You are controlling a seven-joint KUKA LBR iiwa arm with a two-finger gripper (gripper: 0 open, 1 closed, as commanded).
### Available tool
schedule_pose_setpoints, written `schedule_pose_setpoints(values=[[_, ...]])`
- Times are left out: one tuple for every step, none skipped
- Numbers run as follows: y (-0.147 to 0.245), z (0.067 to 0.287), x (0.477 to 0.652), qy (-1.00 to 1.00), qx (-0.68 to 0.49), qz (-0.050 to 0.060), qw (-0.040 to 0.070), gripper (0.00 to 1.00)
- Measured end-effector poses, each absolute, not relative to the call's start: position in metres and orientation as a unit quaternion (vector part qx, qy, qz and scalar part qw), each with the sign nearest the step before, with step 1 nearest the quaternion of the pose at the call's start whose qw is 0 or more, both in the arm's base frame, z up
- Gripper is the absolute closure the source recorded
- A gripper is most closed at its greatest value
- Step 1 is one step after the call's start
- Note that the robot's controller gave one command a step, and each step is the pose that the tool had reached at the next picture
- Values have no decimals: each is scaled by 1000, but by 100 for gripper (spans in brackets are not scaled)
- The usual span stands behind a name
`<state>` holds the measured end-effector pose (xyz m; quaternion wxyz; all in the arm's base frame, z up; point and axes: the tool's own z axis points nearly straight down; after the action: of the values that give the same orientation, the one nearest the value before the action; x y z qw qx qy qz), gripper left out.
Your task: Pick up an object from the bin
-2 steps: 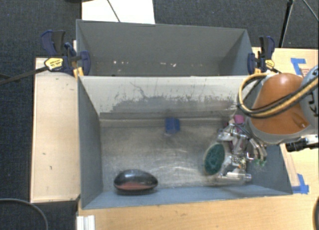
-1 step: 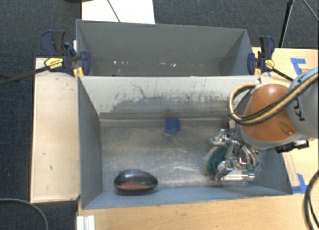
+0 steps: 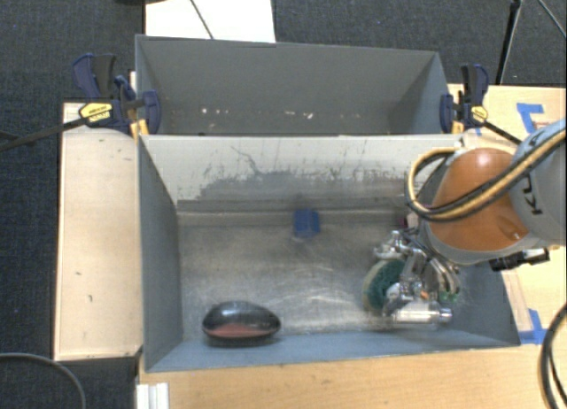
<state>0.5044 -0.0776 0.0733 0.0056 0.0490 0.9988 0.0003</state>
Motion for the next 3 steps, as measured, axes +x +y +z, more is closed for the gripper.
schedule_pose_setpoints(values=[[-79, 199, 500, 999, 39, -1, 5, 100], [-78, 195, 499, 999, 40, 0, 1, 0], [-53, 89, 583, 1000, 12, -1, -6, 0]])
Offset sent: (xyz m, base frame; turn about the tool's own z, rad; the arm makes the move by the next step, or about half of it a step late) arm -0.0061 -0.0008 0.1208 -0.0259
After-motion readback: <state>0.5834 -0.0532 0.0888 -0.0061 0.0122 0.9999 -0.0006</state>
